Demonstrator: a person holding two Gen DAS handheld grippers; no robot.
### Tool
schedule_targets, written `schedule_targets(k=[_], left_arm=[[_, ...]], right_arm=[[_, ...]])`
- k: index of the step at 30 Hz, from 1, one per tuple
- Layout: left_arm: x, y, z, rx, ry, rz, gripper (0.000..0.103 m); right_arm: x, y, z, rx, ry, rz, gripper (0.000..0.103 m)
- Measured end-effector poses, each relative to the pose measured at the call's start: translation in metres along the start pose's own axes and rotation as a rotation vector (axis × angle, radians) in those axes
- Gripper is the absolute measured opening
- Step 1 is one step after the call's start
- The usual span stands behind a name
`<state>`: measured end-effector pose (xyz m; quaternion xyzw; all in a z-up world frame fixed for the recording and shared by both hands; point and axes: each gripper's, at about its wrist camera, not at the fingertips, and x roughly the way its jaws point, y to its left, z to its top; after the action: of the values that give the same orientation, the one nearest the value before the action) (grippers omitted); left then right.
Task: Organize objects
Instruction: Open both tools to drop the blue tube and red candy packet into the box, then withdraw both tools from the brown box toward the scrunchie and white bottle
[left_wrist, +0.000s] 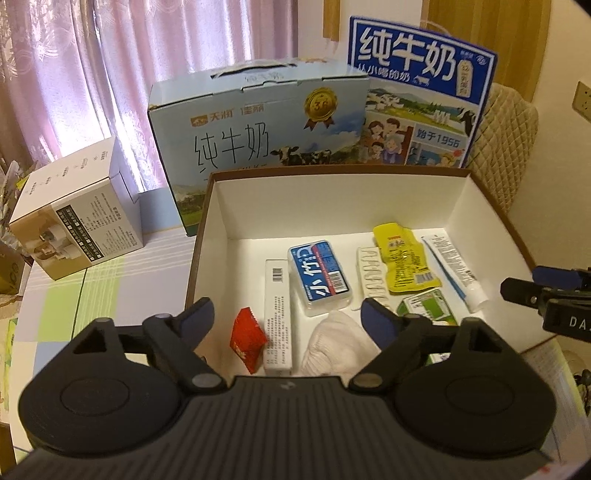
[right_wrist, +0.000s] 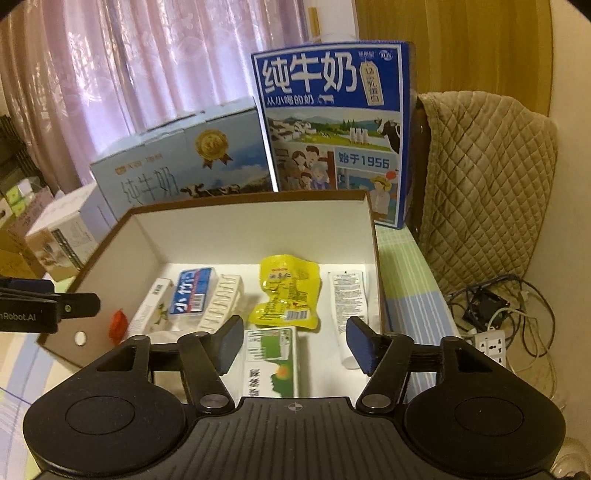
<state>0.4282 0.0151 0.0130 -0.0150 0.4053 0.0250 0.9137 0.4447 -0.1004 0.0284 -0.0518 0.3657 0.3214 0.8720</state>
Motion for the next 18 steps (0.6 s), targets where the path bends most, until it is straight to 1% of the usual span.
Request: schedule_targets(k=[6,11,18], left_arm=[[-0.027,-0.006,-0.007,-0.006,-0.019,-0.018,0.094],[-0.047,-0.009,-0.018,-0.014,-0.017,-0.017,0.095],[-0.078,-0.007,-0.035,-0.036,-0.03,-0.026,0.095]], right_arm=[[-0.027,0.008,-0.007,0.018,-0.021,0.015,0.071],[-0.049,0.013,-0.014,0.031,-0.037,0.023,0.074],[-0.077,0.02,-0.026,0.055,-0.04,0.046,0.075]])
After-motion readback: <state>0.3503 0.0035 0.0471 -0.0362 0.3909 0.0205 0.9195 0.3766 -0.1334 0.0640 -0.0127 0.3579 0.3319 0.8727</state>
